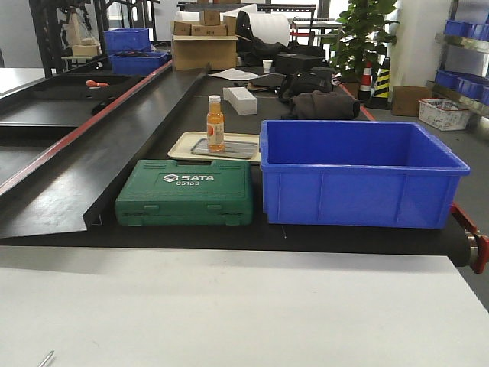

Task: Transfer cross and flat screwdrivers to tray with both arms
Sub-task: 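Close each gripper around a green-and-black screwdriver handle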

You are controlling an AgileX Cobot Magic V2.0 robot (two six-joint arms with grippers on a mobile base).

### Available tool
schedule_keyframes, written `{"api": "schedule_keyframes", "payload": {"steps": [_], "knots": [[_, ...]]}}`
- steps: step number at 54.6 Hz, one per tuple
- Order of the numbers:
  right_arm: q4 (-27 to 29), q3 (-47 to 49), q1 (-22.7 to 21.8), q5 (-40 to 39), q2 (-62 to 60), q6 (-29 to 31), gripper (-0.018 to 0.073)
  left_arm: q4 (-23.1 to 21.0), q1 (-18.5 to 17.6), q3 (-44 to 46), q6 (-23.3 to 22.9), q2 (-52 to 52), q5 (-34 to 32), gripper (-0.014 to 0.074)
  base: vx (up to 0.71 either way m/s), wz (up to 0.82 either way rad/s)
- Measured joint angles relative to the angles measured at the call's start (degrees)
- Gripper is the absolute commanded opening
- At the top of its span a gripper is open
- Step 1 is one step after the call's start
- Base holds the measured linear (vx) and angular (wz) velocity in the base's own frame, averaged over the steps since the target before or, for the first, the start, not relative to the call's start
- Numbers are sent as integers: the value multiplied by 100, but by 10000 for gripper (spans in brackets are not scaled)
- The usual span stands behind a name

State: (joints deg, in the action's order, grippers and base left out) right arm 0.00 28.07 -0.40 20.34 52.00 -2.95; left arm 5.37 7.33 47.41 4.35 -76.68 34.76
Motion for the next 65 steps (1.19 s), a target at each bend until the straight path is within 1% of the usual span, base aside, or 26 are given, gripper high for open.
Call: {"api": "schedule_keyframes", "payload": {"steps": [7,13,24,28,33,45,60,65], "knots": [[52,0,0,43,0,0,573,-14,0,495,582,-881,99,503,0,0],[52,0,0,84,0,0,573,-132,0,794,932,-1482,186,503,0,0],[58,0,0,86,0,0,573,-685,0,1009,1559,-2339,257,503,0,0],[58,0,0,86,0,0,573,-820,0,1014,1741,-2552,284,503,0,0],[58,0,0,86,0,0,573,-833,0,1014,1832,-2725,257,503,0,0],[69,0,0,86,0,0,573,-803,0,1032,1870,-3158,-224,503,0,0],[69,0,0,86,0,0,573,-884,0,1123,1874,-3505,-261,502,0,0],[69,0,0,86,0,0,573,-918,0,1143,1867,-3529,-205,480,0,0]]}}
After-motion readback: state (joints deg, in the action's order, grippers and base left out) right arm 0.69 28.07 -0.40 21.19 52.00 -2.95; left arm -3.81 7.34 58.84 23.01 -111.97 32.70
